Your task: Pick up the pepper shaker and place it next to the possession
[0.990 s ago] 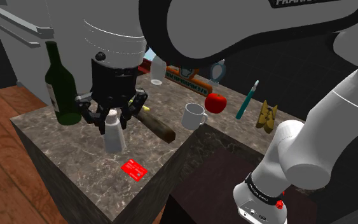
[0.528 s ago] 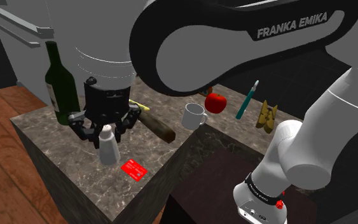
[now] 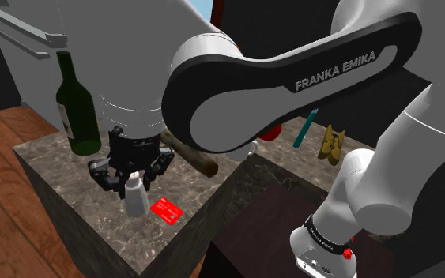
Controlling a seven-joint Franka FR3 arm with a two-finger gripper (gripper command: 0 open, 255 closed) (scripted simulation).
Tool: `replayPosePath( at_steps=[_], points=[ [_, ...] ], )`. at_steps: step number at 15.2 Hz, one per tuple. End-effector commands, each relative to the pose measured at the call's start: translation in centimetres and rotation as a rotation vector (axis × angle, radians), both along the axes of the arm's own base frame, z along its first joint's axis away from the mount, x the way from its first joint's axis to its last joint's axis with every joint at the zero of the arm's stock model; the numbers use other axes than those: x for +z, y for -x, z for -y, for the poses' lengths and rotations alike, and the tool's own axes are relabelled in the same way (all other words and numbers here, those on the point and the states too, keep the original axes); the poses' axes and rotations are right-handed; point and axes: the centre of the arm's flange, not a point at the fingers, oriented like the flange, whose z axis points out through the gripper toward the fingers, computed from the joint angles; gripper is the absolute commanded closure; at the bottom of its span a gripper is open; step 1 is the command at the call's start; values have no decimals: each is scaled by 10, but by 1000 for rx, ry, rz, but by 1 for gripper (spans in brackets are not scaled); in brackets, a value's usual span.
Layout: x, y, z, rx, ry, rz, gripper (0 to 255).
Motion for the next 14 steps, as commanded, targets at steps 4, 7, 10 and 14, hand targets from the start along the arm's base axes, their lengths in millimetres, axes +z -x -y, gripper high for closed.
replayPosePath(
  at_steps=[4,7,10,14],
  points=[
    [-26,-1,0,0,0,0,255],
    [-42,-1,0,0,0,0,255],
    [-58,-1,0,0,0,0,255],
    [-79,-1,0,0,0,0,255]
  ],
)
